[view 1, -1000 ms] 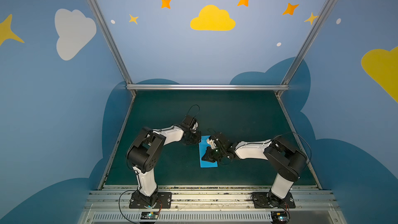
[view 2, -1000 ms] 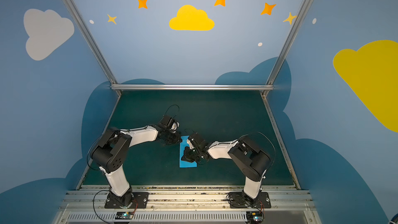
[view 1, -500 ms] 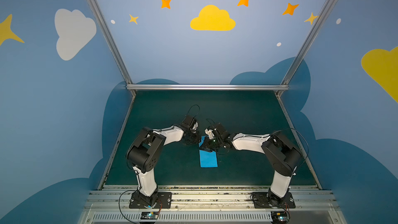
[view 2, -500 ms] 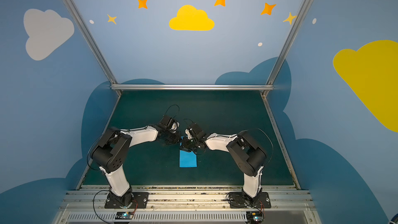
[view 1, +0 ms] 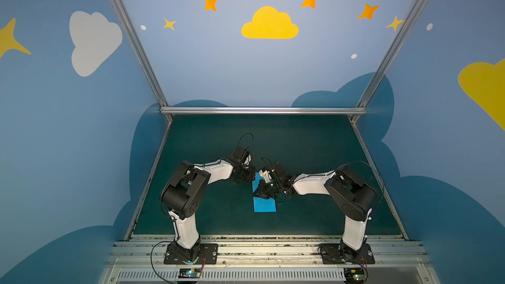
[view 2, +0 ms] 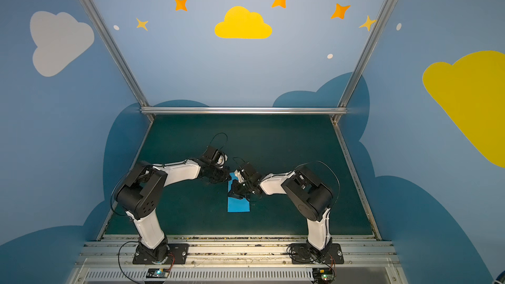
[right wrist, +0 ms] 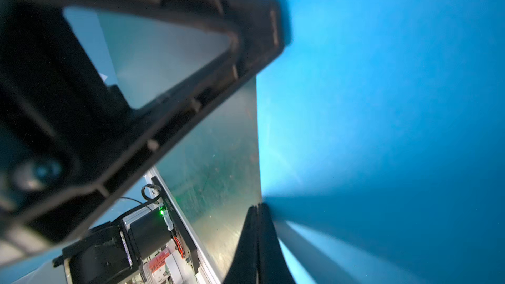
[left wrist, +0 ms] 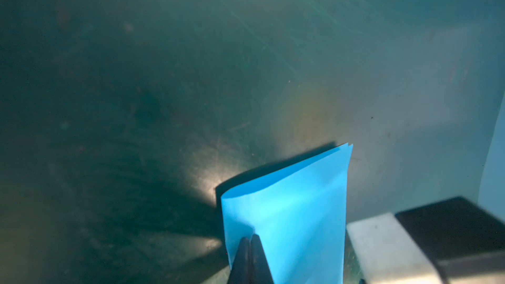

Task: Fold a paper plane with a square sheet of paper (fold left side to right side)

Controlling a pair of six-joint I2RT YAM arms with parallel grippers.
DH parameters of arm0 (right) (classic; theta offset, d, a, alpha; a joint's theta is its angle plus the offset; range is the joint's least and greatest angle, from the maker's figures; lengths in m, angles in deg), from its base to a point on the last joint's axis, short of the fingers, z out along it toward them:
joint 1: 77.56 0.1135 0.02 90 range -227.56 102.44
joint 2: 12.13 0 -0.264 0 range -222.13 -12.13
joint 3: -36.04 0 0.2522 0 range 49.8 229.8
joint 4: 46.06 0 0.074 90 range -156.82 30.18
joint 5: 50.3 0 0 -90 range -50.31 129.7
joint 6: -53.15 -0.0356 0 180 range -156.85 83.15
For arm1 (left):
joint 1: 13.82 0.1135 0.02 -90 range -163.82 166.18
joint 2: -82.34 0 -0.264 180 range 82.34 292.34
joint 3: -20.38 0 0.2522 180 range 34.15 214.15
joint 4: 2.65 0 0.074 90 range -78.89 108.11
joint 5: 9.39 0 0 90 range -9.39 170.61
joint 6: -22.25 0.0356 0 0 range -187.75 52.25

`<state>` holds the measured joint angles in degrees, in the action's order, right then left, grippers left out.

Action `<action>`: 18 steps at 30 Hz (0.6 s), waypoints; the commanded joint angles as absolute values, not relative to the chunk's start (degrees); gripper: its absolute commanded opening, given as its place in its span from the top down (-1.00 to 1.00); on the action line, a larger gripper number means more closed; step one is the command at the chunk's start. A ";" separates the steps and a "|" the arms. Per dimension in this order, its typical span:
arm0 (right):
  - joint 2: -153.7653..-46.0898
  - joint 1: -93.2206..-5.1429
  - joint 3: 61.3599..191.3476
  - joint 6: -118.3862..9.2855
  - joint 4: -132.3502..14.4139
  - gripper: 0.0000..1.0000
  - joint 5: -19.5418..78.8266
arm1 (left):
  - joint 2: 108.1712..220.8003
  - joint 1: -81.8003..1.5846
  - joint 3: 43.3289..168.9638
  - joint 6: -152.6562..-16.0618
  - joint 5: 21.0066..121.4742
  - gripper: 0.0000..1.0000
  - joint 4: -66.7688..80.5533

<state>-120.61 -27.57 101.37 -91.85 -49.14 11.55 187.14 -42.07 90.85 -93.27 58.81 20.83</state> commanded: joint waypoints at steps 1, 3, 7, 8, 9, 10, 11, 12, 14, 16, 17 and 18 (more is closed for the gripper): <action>-121.04 -25.78 97.18 -91.08 -53.52 1.00 11.66 | 188.89 -42.45 88.73 -92.72 60.83 0.93 23.15; -120.55 -25.41 96.05 -91.17 -53.23 1.00 11.83 | 188.74 -42.39 88.73 -92.68 60.91 0.93 23.24; -119.75 -24.69 94.64 -91.17 -53.05 1.00 11.66 | 188.63 -42.38 88.81 -92.56 60.96 0.92 23.44; -119.62 -24.44 94.33 -91.12 -53.05 1.00 11.66 | 188.55 -42.38 88.81 -92.55 61.08 0.93 23.50; -119.45 -24.18 93.85 -91.08 -52.98 1.00 11.68 | 188.52 -42.38 88.81 -92.54 61.10 0.93 23.50; -119.31 -23.93 93.47 -91.09 -52.97 1.00 11.68 | 188.57 -42.40 88.81 -92.59 61.05 0.93 23.61; -119.06 -23.66 92.81 -91.16 -52.83 1.00 11.75 | 188.51 -42.40 88.81 -92.54 61.07 0.93 23.59; -118.79 -23.39 92.06 -91.32 -52.59 1.00 11.96 | 188.43 -42.38 88.81 -92.48 61.10 0.93 23.59; -118.41 -22.95 90.92 -91.64 -52.13 1.00 12.10 | 188.43 -42.38 88.81 -92.45 61.02 0.93 23.59; -118.13 -22.36 90.00 -91.86 -51.77 1.00 12.27 | 188.43 -42.38 88.81 -92.40 61.03 0.93 23.68; -118.17 -21.95 89.80 -91.87 -51.94 1.00 12.27 | 188.51 -42.38 88.81 -92.45 61.07 0.93 23.64; -118.23 -21.55 89.64 -91.87 -52.00 1.00 12.19 | 188.51 -42.38 88.81 -92.44 61.10 0.93 23.58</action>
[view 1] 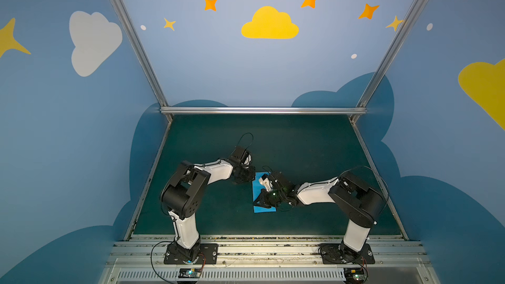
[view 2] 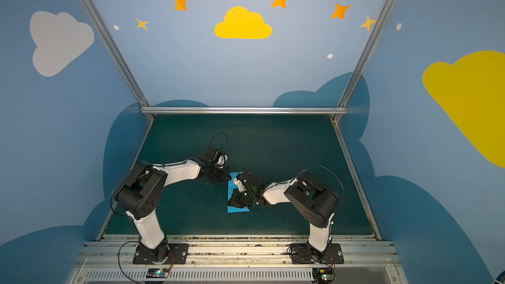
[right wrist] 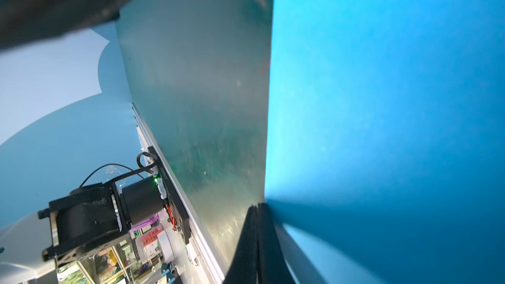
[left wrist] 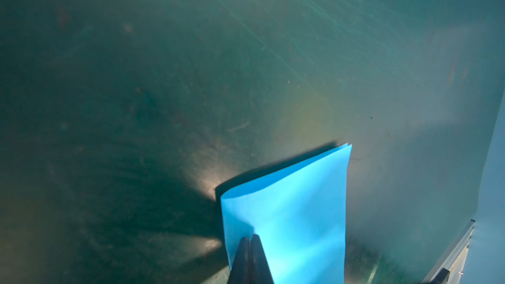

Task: Fold a paper plane with a square sheet of paper (fold left side to right side)

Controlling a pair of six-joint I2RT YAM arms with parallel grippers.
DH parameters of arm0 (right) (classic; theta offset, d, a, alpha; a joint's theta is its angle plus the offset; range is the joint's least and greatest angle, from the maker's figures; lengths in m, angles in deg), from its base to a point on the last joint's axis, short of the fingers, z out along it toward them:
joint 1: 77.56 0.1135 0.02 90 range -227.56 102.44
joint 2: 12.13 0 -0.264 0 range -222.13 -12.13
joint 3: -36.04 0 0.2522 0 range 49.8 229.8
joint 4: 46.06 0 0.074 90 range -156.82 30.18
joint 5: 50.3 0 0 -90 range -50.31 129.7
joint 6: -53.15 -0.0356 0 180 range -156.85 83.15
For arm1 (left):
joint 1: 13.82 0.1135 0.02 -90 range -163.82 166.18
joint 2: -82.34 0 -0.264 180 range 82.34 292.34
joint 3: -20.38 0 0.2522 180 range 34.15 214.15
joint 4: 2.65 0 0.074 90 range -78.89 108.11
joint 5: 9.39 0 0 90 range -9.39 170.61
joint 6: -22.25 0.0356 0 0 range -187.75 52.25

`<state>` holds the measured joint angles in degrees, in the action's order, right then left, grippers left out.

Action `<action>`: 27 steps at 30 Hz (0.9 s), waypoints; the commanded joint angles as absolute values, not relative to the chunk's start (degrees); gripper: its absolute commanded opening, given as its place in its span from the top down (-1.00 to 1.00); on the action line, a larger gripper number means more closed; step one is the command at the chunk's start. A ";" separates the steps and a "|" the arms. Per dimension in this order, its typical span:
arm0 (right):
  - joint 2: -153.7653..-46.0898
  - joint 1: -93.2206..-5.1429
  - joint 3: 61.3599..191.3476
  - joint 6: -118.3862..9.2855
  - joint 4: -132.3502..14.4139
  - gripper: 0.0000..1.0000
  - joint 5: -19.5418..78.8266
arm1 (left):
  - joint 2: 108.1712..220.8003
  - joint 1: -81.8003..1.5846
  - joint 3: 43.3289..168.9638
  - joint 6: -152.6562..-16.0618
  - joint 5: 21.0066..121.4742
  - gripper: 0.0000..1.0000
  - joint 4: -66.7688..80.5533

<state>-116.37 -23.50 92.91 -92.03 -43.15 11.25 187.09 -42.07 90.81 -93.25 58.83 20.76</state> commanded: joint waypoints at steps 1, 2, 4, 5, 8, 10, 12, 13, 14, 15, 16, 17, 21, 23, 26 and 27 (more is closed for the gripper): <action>-118.26 -21.13 89.45 -91.87 -52.22 1.00 12.19 | 188.60 -42.38 88.86 -92.39 61.10 0.93 23.58; -118.21 -20.60 89.08 -91.89 -52.26 1.00 12.10 | 188.69 -42.43 88.90 -92.35 61.18 0.93 23.72; -117.63 -19.61 87.45 -92.27 -52.04 1.00 12.30 | 188.70 -42.32 88.90 -92.14 61.28 0.93 23.86; -117.15 -19.09 86.07 -92.78 -51.69 1.00 12.59 | 188.69 -42.38 88.82 -92.18 61.27 0.93 23.77; -116.00 -18.06 83.31 -93.92 -50.88 1.00 12.55 | 188.59 -42.37 88.59 -92.10 61.38 0.93 23.98; -114.96 -17.52 81.84 -94.27 -50.88 1.00 12.36 | 187.79 -42.40 88.14 -91.91 61.80 0.93 24.17; -113.34 -17.32 80.14 -95.30 -50.22 1.00 11.94 | 187.02 -42.38 87.59 -91.73 62.24 0.93 24.13; -112.45 -17.27 79.72 -95.78 -50.11 1.00 11.48 | 186.86 -42.45 87.58 -91.63 62.23 0.93 24.25; -111.20 -17.27 79.67 -96.06 -50.28 1.00 11.00 | 186.92 -42.50 87.67 -91.56 62.16 0.92 24.32; -109.71 -17.27 80.10 -96.09 -51.43 1.00 10.72 | 186.77 -42.55 87.67 -91.55 62.18 0.93 24.22; -108.03 -17.27 80.67 -95.94 -52.82 1.00 10.71 | 186.80 -42.63 87.88 -91.47 62.26 0.93 24.26; -105.93 -17.35 81.66 -95.62 -55.08 1.00 11.06 | 186.91 -42.77 88.02 -91.29 62.26 0.93 24.22; -97.86 -18.11 86.80 -93.28 -65.80 1.00 14.16 | 187.46 -42.95 88.73 -91.08 62.27 0.93 24.30; -95.14 -19.38 90.12 -92.47 -70.00 1.00 16.20 | 187.10 -43.09 88.41 -91.20 62.50 0.93 24.21; -95.25 -21.46 93.23 -92.47 -71.16 1.00 18.47 | 186.23 -43.17 87.83 -91.64 62.48 0.93 23.75; -96.27 -22.11 94.24 -92.72 -70.81 1.00 18.87 | 186.08 -43.17 88.08 -91.53 62.32 0.93 24.06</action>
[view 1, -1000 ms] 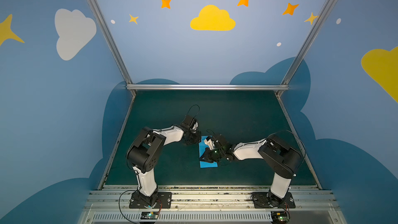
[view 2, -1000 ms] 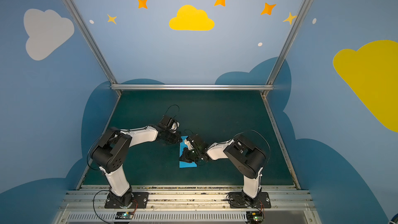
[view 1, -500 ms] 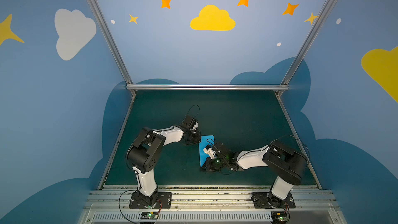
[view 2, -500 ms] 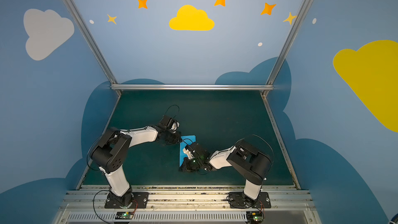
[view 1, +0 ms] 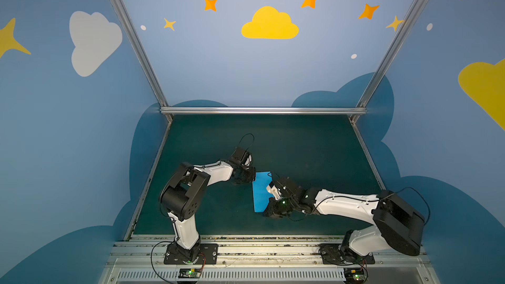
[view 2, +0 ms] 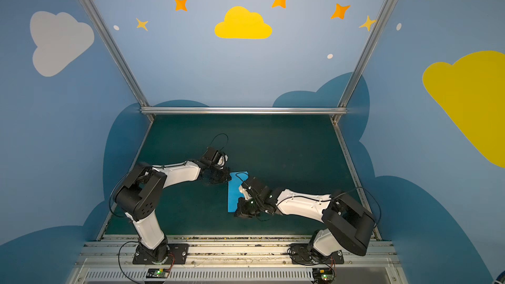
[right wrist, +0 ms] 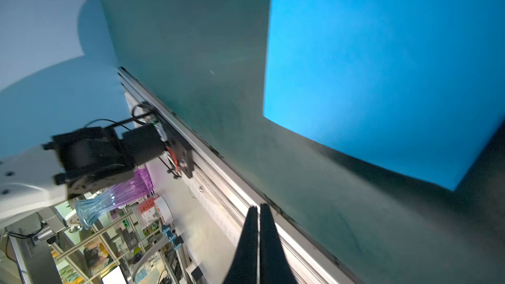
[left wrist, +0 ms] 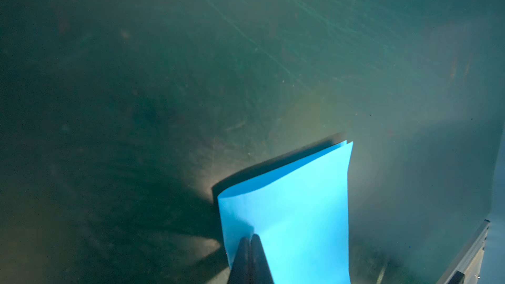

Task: Fold a paper plane with a square sheet of paper (fold left side to right side)

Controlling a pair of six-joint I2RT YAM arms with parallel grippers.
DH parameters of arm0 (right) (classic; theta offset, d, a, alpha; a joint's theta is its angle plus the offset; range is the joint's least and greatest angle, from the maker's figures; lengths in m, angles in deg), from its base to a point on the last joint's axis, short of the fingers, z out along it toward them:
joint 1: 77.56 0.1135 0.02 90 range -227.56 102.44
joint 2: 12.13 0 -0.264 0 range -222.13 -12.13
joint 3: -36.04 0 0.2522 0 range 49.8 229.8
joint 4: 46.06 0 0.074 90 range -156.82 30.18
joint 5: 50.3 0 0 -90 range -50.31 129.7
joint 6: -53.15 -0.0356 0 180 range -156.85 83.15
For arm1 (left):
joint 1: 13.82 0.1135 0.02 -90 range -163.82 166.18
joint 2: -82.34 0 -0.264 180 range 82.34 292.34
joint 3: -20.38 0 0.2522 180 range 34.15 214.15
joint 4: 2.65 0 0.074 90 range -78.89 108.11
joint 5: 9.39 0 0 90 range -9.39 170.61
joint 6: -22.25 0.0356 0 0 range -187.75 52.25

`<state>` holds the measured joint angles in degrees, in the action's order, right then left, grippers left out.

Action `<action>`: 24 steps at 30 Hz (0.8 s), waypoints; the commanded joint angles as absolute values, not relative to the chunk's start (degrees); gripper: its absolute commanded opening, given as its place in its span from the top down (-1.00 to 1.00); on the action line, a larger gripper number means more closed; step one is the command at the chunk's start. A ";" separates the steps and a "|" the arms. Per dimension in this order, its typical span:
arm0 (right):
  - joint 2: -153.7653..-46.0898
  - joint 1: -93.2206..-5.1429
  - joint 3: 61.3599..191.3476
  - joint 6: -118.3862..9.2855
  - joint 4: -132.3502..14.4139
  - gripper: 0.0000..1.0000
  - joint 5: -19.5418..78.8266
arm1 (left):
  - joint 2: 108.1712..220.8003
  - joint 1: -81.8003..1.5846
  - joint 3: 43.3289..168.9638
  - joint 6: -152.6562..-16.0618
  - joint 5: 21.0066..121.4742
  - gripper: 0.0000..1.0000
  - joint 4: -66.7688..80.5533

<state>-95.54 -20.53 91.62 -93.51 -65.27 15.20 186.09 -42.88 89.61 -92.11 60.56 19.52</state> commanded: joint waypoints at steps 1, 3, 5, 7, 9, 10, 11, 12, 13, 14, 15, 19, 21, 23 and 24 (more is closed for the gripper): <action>-97.21 -22.42 94.89 -92.96 -69.97 1.00 19.39 | 186.10 -43.17 88.34 -91.49 62.22 0.93 24.29; -100.64 -22.91 97.37 -93.45 -68.98 1.00 20.35 | 185.99 -43.18 88.57 -91.67 62.16 0.93 24.12; -103.83 -23.07 99.30 -94.05 -66.87 1.00 20.49 | 186.12 -43.17 88.81 -91.68 61.97 0.93 24.16; -106.91 -23.07 101.12 -94.80 -66.05 1.00 21.45 | 186.06 -43.25 88.81 -92.05 61.86 0.93 23.79; -109.73 -23.16 102.23 -95.55 -65.68 1.00 22.38 | 186.10 -43.22 88.82 -92.32 61.44 0.93 23.59; -110.62 -23.05 102.21 -95.96 -65.33 1.00 22.83 | 186.07 -43.21 88.81 -92.40 61.28 0.93 23.59; -111.35 -23.07 101.74 -96.66 -64.74 1.00 23.22 | 186.04 -43.20 88.71 -92.41 61.12 0.93 23.34; -111.89 -22.99 101.22 -97.17 -64.31 1.00 23.58 | 185.92 -43.23 88.47 -92.59 61.07 0.93 23.16; -112.41 -22.98 100.59 -97.77 -63.86 1.00 23.78 | 185.86 -43.22 88.46 -92.69 61.02 0.93 23.20; -112.82 -23.01 99.86 -98.36 -63.41 1.00 23.97 | 185.77 -43.18 88.40 -92.75 60.77 0.93 23.03; -113.16 -22.98 99.21 -98.82 -62.98 1.00 24.13 | 185.62 -43.22 88.42 -92.94 60.67 0.93 22.82; -113.90 -22.89 97.18 -100.07 -61.74 1.00 24.88 | 185.96 -42.87 89.62 -93.48 60.73 0.93 23.23; -114.12 -22.96 96.66 -100.39 -61.31 1.00 25.10 | 186.68 -42.47 90.44 -93.53 61.01 0.93 23.56; -114.24 -23.07 96.43 -100.39 -61.43 1.00 25.28 | 187.75 -41.46 91.46 -93.83 61.21 0.93 23.67; -114.30 -23.07 96.26 -100.48 -61.49 1.00 25.30 | 188.72 -40.79 92.34 -93.81 61.12 0.93 23.97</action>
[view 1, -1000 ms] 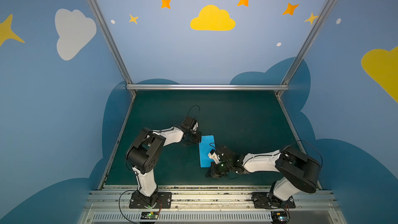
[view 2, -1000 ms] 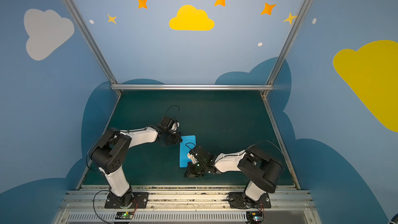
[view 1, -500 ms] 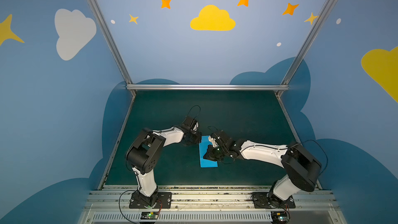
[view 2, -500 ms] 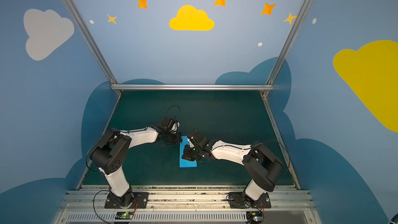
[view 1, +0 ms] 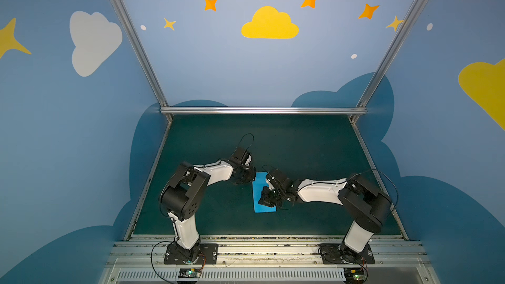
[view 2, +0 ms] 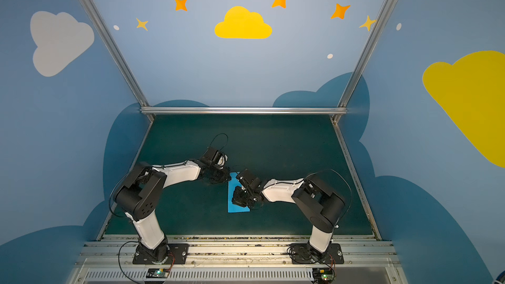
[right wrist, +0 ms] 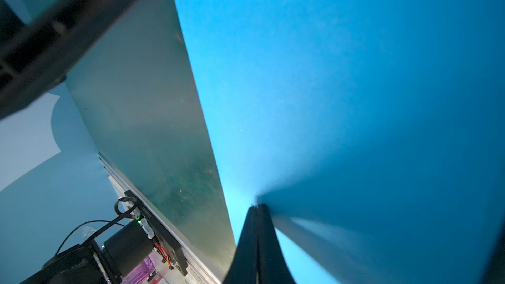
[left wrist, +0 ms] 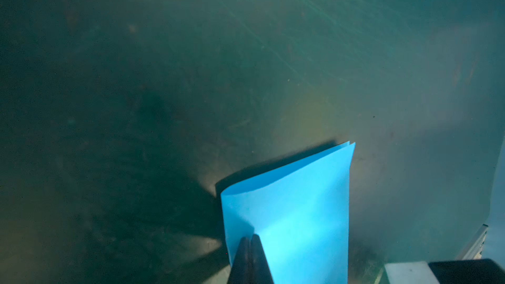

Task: Fold a paper plane with a square sheet of paper (fold left side to right side)

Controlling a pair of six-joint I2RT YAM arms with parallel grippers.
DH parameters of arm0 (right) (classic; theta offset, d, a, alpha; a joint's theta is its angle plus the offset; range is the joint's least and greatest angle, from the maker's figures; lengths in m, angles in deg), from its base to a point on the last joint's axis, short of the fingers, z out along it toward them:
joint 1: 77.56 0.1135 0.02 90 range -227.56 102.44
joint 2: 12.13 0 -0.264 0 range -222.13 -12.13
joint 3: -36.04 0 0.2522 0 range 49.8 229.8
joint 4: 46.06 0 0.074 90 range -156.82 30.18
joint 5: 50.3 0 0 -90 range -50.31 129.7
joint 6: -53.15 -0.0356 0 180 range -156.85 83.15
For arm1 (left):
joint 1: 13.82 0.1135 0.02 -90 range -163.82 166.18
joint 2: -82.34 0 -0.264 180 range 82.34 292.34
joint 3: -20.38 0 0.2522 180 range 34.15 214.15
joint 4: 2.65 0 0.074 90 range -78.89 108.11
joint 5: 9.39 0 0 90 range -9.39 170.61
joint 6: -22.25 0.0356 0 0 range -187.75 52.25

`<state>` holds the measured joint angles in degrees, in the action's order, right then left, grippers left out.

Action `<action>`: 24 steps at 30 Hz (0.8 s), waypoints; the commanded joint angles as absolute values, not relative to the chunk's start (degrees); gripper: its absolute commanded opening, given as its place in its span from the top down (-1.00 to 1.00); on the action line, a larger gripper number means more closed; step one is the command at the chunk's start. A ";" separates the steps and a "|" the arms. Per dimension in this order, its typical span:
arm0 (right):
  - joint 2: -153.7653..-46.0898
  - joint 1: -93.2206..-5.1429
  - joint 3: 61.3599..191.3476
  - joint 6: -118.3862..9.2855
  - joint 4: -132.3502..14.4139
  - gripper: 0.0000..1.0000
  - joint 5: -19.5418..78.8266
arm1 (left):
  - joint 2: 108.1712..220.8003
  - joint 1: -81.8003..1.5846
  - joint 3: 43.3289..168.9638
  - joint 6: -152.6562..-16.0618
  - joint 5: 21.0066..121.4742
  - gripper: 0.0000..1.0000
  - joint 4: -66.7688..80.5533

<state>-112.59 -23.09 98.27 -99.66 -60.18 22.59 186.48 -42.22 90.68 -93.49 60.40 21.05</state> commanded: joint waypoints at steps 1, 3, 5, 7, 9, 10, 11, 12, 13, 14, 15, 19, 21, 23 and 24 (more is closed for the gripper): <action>-114.34 -23.14 96.08 -100.57 -61.49 1.00 25.32 | 189.71 -40.15 93.47 -93.55 61.18 0.93 24.70; -114.50 -23.15 95.54 -100.72 -61.18 1.00 25.29 | 191.62 -38.55 95.82 -93.02 61.52 0.93 26.06; -114.61 -23.25 95.06 -100.92 -60.70 1.00 25.04 | 193.55 -36.83 98.45 -92.30 61.61 0.93 27.77; -114.61 -23.16 94.39 -101.15 -59.74 1.00 24.76 | 195.42 -35.09 101.83 -90.84 60.93 0.93 29.57; -114.69 -23.09 94.52 -100.95 -59.58 1.00 24.34 | 196.31 -34.20 104.89 -89.38 60.60 0.93 32.19; -114.56 -23.08 94.60 -100.69 -59.64 1.00 24.15 | 196.20 -34.01 106.55 -88.74 60.40 0.93 33.64; -114.37 -23.07 94.60 -100.53 -59.71 1.00 24.11 | 195.82 -33.86 107.56 -88.45 60.30 0.93 34.59; -113.98 -22.96 94.54 -100.40 -59.93 1.00 24.14 | 194.76 -33.93 108.09 -88.24 59.79 0.93 35.26; -113.38 -22.90 94.47 -100.22 -60.11 1.00 24.35 | 193.21 -33.96 107.85 -88.47 58.82 0.93 34.99; -112.85 -22.89 94.25 -100.13 -60.32 1.00 24.55 | 191.53 -34.16 107.26 -88.94 57.84 0.93 34.70; -112.21 -22.90 94.06 -100.00 -60.44 1.00 24.86 | 189.09 -34.39 105.64 -89.88 56.98 0.93 33.65; -110.77 -22.90 93.64 -99.78 -59.87 1.00 24.73 | 179.58 -37.14 96.73 -94.61 55.11 0.93 27.28; -110.57 -22.90 93.59 -99.69 -59.53 1.00 24.17 | 176.81 -39.22 93.76 -95.25 55.63 0.93 26.12; -110.22 -22.74 93.70 -99.60 -59.29 1.00 23.95 | 175.47 -41.01 91.42 -95.48 56.43 0.93 25.58; -110.01 -22.77 93.59 -99.50 -59.05 1.00 23.65 | 175.10 -41.72 90.26 -95.82 56.46 0.93 24.91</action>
<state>-110.89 -23.02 94.88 -100.03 -55.98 22.81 175.29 -40.25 92.89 -94.25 56.62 26.58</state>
